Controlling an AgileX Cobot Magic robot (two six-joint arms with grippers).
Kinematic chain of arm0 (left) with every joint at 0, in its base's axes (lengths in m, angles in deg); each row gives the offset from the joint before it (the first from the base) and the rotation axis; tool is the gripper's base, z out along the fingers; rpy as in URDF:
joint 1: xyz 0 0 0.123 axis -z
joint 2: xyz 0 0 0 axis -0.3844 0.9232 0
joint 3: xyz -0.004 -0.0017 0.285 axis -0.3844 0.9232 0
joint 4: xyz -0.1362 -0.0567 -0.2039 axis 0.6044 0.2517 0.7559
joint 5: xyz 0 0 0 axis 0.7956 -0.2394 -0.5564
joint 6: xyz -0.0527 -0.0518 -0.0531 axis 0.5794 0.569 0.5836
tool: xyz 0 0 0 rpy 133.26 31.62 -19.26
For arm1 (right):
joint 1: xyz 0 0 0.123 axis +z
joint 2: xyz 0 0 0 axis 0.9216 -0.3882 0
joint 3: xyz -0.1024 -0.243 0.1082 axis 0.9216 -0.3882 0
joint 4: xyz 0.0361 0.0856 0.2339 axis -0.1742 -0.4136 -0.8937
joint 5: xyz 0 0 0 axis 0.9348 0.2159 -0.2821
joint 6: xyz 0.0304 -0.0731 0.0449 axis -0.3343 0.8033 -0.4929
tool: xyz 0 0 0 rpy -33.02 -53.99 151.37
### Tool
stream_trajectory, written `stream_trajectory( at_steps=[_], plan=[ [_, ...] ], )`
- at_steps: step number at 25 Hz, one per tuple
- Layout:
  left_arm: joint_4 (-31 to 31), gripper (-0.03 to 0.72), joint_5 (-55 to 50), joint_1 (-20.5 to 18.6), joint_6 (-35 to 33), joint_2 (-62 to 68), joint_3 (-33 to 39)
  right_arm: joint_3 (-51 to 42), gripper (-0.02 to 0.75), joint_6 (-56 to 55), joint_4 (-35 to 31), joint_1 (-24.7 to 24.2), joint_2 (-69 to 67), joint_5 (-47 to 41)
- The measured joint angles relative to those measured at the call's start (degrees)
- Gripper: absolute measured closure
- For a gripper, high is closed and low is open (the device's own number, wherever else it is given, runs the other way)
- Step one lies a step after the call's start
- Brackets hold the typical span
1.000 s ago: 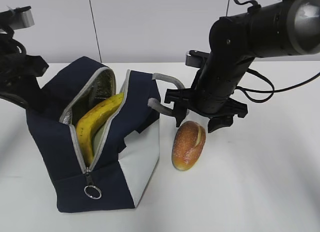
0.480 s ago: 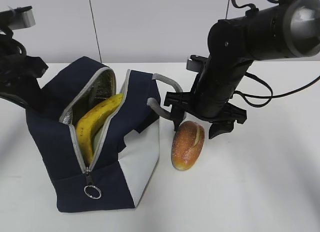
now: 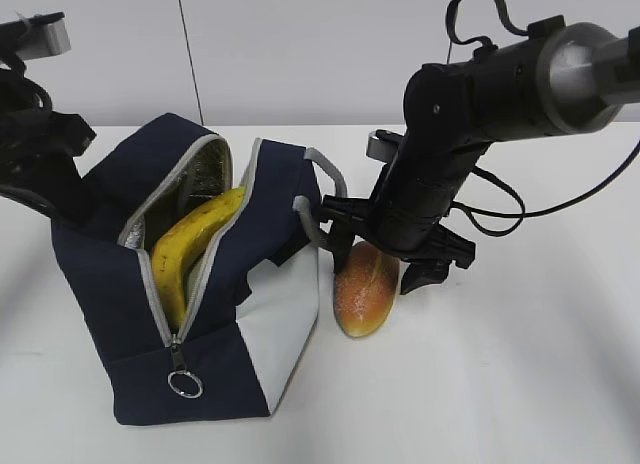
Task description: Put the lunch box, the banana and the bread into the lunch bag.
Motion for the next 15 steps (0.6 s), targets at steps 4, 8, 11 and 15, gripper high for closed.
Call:
stream_trajectory(
  at_steps=[4,8,11,15],
  plan=[
    [0.0,0.653,0.0,0.0,0.0,0.0,0.0,0.0,0.127,-0.1,-1.3,0.0,-0.1,0.8],
    [0.0,0.653,0.0,0.0,-0.1,0.0,0.0,0.0,0.133,-0.2,-2.5,0.0,-0.8,1.4],
    [0.0,0.653,0.0,0.0,-0.2,0.0,0.0,0.0,0.139,-0.2,-3.2,0.0,-1.3,2.2],
    [-0.3,0.653,0.0,0.0,-0.2,0.0,0.0,0.1,0.14,-0.3,-3.5,0.0,-1.5,2.6]
  ],
)
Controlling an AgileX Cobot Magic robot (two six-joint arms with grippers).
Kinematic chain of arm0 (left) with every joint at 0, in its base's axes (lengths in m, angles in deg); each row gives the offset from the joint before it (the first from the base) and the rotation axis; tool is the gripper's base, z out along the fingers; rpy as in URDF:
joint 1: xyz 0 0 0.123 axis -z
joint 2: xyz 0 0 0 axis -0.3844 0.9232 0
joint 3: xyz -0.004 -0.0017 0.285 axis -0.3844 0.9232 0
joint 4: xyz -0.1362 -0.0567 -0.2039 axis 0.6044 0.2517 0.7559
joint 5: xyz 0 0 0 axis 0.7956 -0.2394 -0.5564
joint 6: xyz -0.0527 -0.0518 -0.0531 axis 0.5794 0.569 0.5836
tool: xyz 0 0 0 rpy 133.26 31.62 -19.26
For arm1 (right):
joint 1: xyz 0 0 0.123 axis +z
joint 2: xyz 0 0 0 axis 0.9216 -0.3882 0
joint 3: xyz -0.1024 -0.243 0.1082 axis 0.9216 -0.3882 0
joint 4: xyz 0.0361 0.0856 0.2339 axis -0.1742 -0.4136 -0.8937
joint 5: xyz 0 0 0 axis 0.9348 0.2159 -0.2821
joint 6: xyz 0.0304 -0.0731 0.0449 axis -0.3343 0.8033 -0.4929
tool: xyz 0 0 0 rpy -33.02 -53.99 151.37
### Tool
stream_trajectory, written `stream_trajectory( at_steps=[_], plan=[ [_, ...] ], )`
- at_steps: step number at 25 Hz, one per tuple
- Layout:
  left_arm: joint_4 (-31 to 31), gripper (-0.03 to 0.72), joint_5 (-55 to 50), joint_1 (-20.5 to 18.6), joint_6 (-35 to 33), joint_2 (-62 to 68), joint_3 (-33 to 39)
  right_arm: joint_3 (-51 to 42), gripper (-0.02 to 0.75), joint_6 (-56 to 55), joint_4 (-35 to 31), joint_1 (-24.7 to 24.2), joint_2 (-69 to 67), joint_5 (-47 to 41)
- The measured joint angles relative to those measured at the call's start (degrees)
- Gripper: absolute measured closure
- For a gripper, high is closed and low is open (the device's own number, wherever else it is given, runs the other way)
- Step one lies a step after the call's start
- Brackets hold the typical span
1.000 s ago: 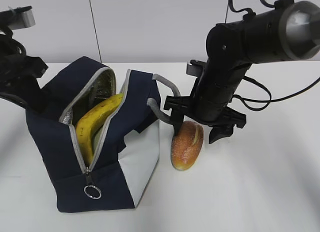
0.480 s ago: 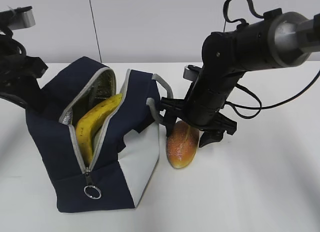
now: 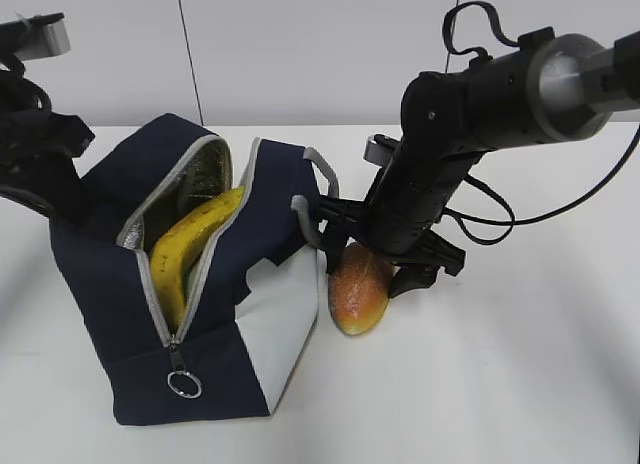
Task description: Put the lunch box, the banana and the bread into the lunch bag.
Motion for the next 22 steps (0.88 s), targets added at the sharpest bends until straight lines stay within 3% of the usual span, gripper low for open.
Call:
stream_trajectory(
  at_steps=[4,14,18,22],
  plan=[
    [-0.1,0.653,0.0,0.0,0.0,0.0,0.0,0.0,0.174,-0.1,-0.2,0.0,-0.1,0.0],
    [-0.2,0.653,0.0,0.0,0.0,0.0,0.0,0.4,0.354,0.5,-0.3,0.0,-0.2,-1.0],
    [-0.4,0.653,0.0,0.0,0.0,0.0,0.0,2.7,0.393,3.9,2.4,0.0,-0.6,-6.6],
    [-0.5,0.653,0.0,0.0,0.0,0.0,0.0,6.4,0.407,4.5,10.3,0.0,-1.0,-17.7]
  ],
)
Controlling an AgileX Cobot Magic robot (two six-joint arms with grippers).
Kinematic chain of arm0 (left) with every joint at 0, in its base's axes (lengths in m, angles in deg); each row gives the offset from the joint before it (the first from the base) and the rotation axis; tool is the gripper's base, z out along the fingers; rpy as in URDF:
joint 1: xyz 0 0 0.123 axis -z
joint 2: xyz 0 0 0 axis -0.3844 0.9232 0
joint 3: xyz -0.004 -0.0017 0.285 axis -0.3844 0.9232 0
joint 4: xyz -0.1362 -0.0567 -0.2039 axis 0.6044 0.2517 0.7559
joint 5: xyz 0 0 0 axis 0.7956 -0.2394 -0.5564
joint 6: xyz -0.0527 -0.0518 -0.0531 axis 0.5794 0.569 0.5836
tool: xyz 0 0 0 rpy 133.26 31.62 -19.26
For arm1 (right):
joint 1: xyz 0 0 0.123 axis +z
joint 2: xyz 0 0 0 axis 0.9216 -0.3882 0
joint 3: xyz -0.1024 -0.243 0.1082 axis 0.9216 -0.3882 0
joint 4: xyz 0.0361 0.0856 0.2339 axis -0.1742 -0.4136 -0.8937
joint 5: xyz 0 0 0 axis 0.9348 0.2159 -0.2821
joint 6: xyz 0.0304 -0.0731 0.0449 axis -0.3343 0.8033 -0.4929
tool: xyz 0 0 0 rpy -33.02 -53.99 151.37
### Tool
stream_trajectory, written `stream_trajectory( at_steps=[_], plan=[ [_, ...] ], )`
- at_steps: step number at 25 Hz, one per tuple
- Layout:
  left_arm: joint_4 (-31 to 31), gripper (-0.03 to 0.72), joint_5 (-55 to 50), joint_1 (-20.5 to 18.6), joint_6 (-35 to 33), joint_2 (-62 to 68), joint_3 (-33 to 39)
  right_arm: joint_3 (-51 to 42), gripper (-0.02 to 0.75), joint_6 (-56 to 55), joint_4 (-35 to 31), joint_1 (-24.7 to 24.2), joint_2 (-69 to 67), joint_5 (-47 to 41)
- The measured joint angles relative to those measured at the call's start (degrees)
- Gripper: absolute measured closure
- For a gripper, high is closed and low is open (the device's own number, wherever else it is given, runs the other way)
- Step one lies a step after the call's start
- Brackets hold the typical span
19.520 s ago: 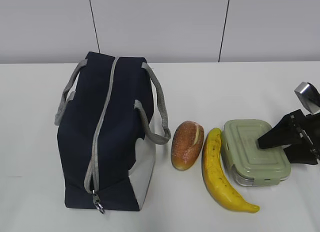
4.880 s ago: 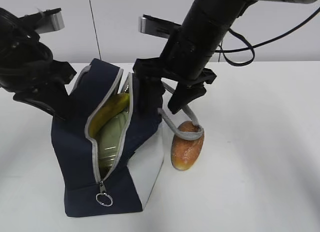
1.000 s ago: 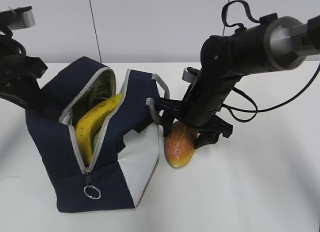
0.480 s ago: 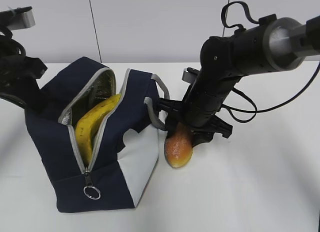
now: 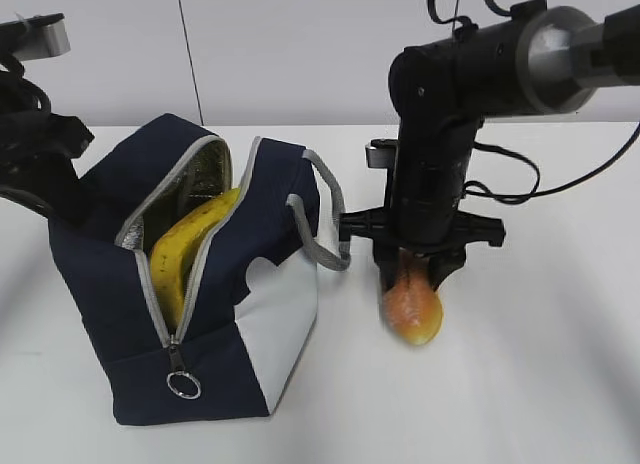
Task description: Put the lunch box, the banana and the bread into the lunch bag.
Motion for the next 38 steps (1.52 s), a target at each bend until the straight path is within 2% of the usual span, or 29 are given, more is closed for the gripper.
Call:
stream_trajectory(
  at_steps=[5,9,12,19,21,26,33,38],
  plan=[
    [-0.1,0.653,0.0,0.0,0.0,0.0,0.0,5.3,0.409,0.7,8.5,0.0,0.7,-8.9],
    [-0.1,0.653,0.0,0.0,0.0,0.0,0.0,8.6,0.409,3.8,8.6,0.0,4.5,-10.4],
    [-0.1,0.653,0.0,0.0,0.0,0.0,0.0,11.1,0.409,8.0,3.5,0.0,8.1,-10.6],
    [0.8,0.653,0.0,0.0,0.0,0.0,0.0,16.9,0.41,19.2,-19.3,0.0,11.4,-7.4],
    [1.6,0.653,0.0,0.0,0.0,0.0,0.0,16.9,0.411,20.1,-23.7,0.0,11.4,-5.6],
    [3.6,0.653,0.0,0.0,-0.1,0.0,0.0,17.0,0.411,20.6,-29.2,0.2,10.3,-1.3],
    [5.3,0.653,1.0,0.0,-0.1,0.0,0.0,17.0,0.412,23.0,-37.1,1.3,4.4,-1.2],
    [8.5,0.653,1.6,0.0,-0.1,0.0,0.0,17.0,0.412,23.6,-38.7,1.3,-0.1,0.7]
  ],
)
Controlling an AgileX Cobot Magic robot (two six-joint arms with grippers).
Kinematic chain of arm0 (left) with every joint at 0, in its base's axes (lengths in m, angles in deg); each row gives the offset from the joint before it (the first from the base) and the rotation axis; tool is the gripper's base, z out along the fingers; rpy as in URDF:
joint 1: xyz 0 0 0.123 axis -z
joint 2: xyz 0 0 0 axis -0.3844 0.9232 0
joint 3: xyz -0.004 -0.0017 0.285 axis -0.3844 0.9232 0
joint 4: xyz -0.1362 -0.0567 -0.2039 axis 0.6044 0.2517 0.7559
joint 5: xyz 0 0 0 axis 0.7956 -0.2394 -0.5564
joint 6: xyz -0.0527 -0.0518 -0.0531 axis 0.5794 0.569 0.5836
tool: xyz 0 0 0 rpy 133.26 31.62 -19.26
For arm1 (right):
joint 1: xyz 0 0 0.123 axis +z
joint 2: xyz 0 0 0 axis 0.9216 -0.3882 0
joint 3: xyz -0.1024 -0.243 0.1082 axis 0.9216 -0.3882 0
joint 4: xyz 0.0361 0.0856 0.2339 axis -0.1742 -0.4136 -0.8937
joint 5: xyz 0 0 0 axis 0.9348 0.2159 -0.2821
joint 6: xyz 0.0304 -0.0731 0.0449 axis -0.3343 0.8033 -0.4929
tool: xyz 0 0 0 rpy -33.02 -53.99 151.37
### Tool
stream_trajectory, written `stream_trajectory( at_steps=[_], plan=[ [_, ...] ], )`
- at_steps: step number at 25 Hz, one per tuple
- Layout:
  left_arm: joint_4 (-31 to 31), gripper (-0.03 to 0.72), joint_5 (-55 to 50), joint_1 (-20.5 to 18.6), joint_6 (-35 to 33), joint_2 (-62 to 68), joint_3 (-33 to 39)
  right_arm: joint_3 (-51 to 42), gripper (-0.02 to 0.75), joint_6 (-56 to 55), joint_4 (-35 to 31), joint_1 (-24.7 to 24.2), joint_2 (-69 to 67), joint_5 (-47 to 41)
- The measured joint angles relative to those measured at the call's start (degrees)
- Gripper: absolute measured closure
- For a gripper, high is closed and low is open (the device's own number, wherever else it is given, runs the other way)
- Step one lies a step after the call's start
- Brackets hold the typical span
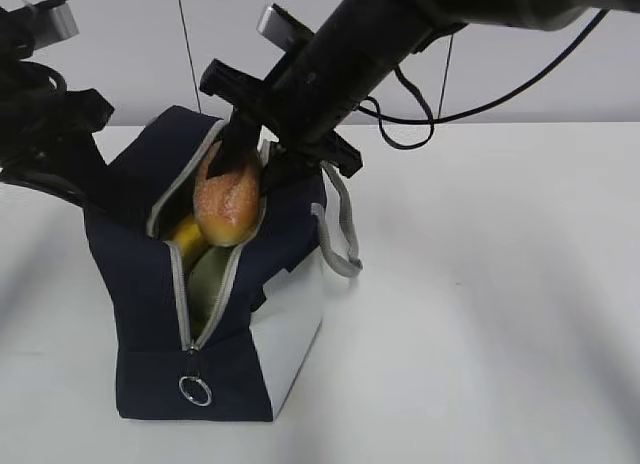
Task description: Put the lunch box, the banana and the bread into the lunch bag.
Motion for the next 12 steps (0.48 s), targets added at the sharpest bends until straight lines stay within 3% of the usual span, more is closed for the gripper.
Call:
stream_trajectory(
  at_steps=[9,12],
  plan=[
    [3.8,0.653,0.9,0.0,-0.7,0.0,0.0,0.0,0.407,6.3,-8.4,0.0,-4.1,1.4],
    [4.0,0.653,1.1,0.0,-0.7,0.0,0.0,0.0,0.29,8.6,-8.5,0.0,-4.1,1.3]
  ],
)
